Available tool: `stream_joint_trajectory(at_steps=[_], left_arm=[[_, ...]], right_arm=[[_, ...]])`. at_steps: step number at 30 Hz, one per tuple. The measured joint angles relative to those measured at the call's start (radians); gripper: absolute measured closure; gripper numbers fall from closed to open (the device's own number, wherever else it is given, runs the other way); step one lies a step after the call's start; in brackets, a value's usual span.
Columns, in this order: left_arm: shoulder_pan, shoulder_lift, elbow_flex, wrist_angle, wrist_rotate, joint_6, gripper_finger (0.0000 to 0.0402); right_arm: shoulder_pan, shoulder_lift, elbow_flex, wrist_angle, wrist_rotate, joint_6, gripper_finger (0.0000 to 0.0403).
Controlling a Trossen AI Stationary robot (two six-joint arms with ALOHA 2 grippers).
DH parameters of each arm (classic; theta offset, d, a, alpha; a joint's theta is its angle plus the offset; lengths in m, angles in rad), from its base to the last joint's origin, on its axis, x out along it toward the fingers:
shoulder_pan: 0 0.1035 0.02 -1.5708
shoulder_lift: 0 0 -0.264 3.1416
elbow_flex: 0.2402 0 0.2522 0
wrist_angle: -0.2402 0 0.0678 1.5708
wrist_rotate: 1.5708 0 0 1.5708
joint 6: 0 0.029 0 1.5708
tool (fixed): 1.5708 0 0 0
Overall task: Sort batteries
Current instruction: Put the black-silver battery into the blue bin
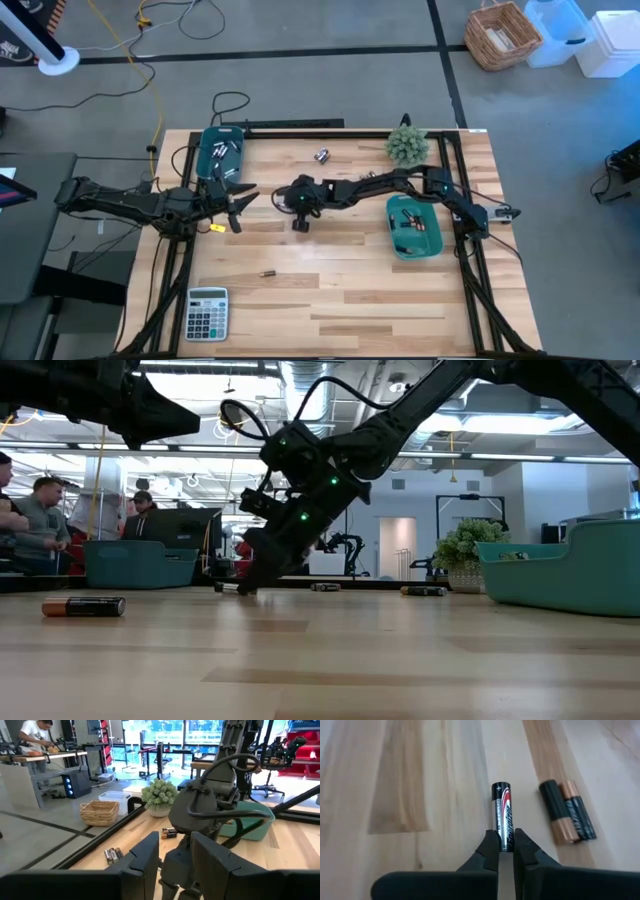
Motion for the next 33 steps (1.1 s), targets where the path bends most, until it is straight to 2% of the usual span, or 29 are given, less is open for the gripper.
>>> stream_joint_trajectory(at_steps=[6, 11, 23, 33], left_arm=[[0.0, 0.0, 0.0, -0.035, -0.011, -0.012, 0.0294], [0.0, 0.0, 0.0, -0.075, -0.092, -0.051, 0.029], [0.0, -0.049, 0.0, -0.022, -0.105, -0.035, 0.0265], [-0.001, -0.126, 0.0, -0.055, -0.157, 0.001, 0.0263]], right_arm=[[0.002, 0.0, 0.0, 0.037, -0.004, -0.012, 0.0385], [0.004, -0.008, 0.004, 0.092, -0.004, -0.018, 0.0385], [-0.052, 0.001, 0.243, 0.069, -0.035, -0.099, 0.0386], [-0.132, 0.001, 0.298, 0.146, -0.088, -0.087, 0.0386]])
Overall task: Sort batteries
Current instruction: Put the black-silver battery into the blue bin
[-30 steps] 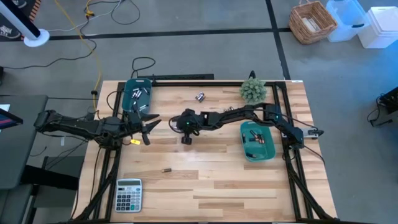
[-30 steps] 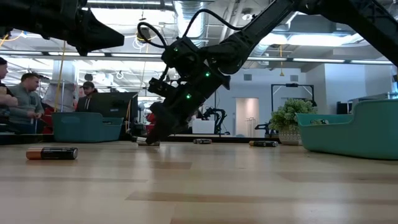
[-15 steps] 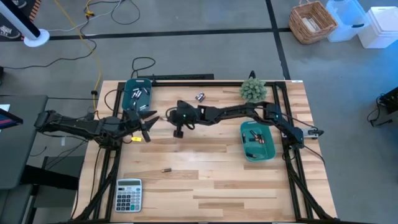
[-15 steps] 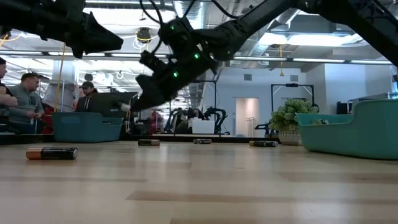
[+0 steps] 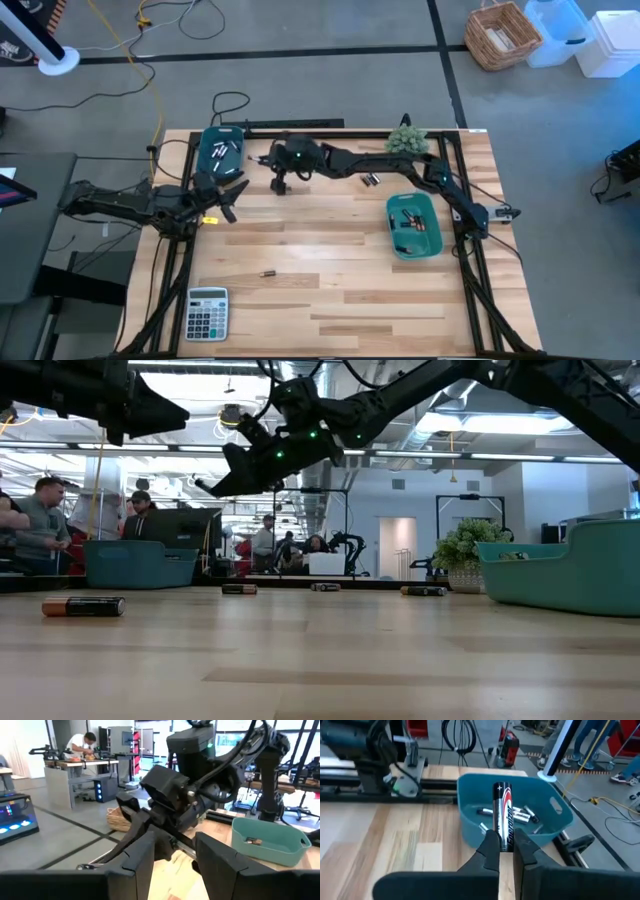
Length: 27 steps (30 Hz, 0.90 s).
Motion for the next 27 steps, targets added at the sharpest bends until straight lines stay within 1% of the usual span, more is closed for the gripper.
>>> stream_joint_trajectory(at_steps=[5, 7, 10, 13, 16, 18, 24, 26, 27], left_arm=[[0.0, -0.004, 0.0, 0.004, -0.002, 0.012, 0.0263], [0.0, -0.003, 0.0, 0.003, -0.022, 0.018, 0.0263], [0.0, 0.0, 0.0, -0.005, -0.071, 0.018, 0.0263], [0.004, 0.001, 0.0, -0.044, -0.11, 0.005, 0.0263], [0.006, 0.0, 0.0, -0.114, -0.239, -0.034, 0.0263], [0.007, -0.002, 0.0, -0.146, -0.298, -0.065, 0.0263], [0.014, -0.001, 0.0, -0.161, -0.331, -0.094, 0.0263], [0.025, -0.001, 0.0, -0.186, -0.372, -0.128, 0.0263], [0.033, -0.001, 0.0, -0.205, -0.382, -0.146, 0.0263]], right_arm=[[-0.027, 0.001, 0.0, 0.059, -0.031, 0.034, 0.0386], [-0.034, 0.019, 0.011, 0.092, -0.035, 0.042, 0.0386], [-0.034, 0.082, 0.085, 0.062, -0.076, 0.068, 0.0386], [-0.027, 0.161, 0.171, 0.02, -0.078, 0.07, 0.0386], [-0.025, 0.228, 0.257, 0.021, -0.081, 0.071, 0.0386], [-0.028, 0.265, 0.319, 0.023, -0.08, 0.072, 0.0386], [-0.043, 0.403, 0.51, -0.014, -0.08, 0.084, 0.0386], [-0.046, 0.412, 0.488, 0.046, -0.085, 0.106, 0.0386], [-0.048, 0.413, 0.488, 0.047, -0.088, 0.124, 0.0386]])
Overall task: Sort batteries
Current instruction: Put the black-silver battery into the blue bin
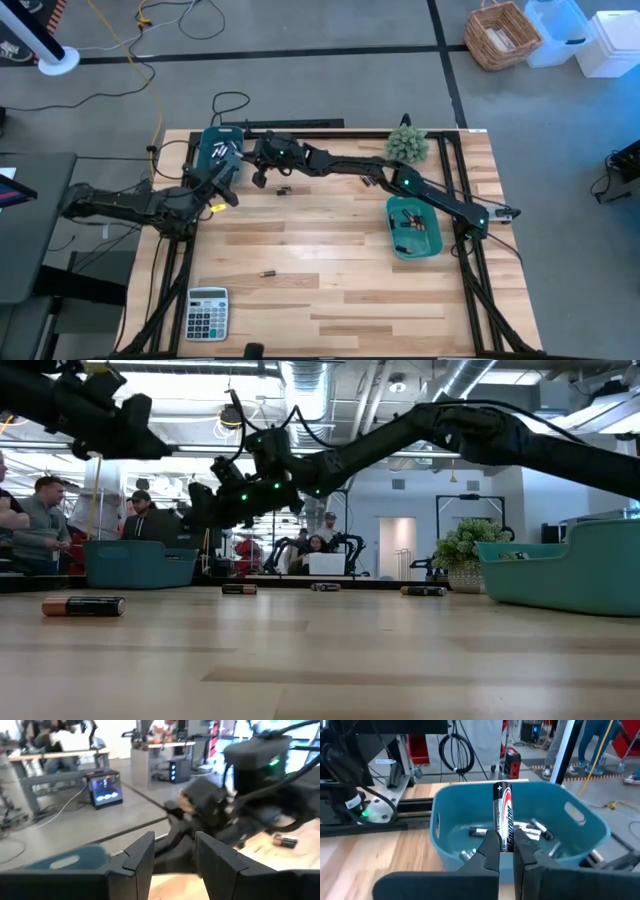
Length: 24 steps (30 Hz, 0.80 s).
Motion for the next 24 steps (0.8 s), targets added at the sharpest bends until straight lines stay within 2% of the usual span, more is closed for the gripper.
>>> stream_joint_trajectory(at_steps=[15, 24], left_arm=[[0.12, 0.015, -0.001, -0.091, 0.008, -0.114, 0.0263], [0.228, 0.14, -0.001, -0.054, 0.01, -0.13, 0.0263]], right_arm=[[-0.001, 0.014, 0.016, 0.076, -0.001, 0.024, 0.0386], [0.001, 0.014, 0.016, 0.073, 0.0, 0.017, 0.0386]])
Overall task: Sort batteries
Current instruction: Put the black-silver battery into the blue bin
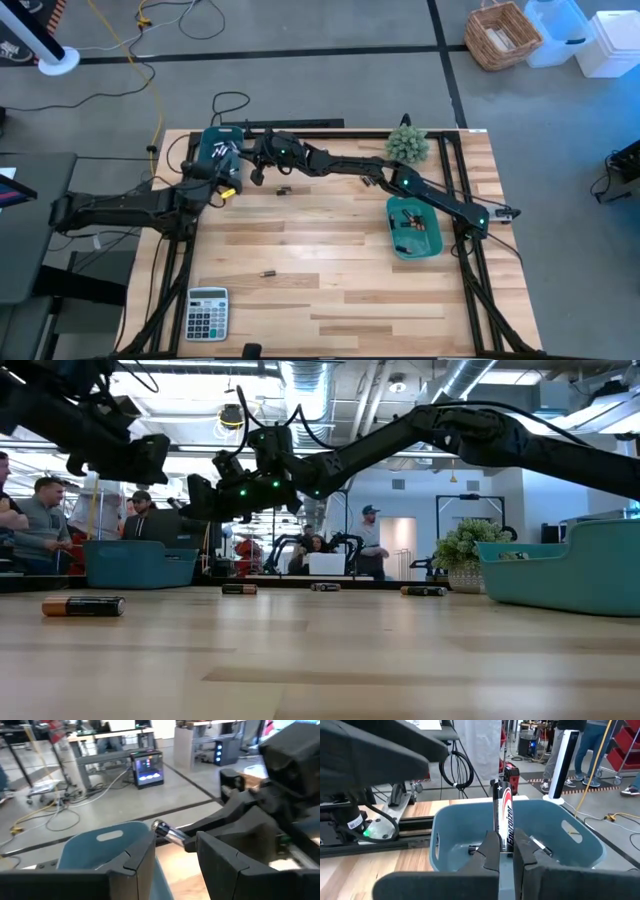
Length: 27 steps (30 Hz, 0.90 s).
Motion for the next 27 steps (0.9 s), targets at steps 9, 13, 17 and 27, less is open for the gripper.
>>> stream_joint_trajectory(at_steps=[9, 13, 17, 27], left_arm=[[0.12, 0.032, 0.0, 0.061, 0.15, 0.07, 0.0264], [0.198, 0.031, 0.001, 0.048, 0.255, 0.034, 0.0264], [0.285, 0.031, 0.001, 0.014, 0.323, 0.011, 0.0264], [0.434, 0.031, 0.001, -0.032, 0.484, 0.001, 0.0264]], right_arm=[[0.005, 0.0, 0.0, -0.02, 0.0, -0.02, 0.0385], [0.007, 0.0, 0.0, -0.026, 0.0, -0.021, 0.0385], [0.005, 0.0, 0.0, -0.028, 0.0, -0.026, 0.0384], [0.005, 0.0, 0.0, -0.031, 0.0, -0.028, 0.0384]])
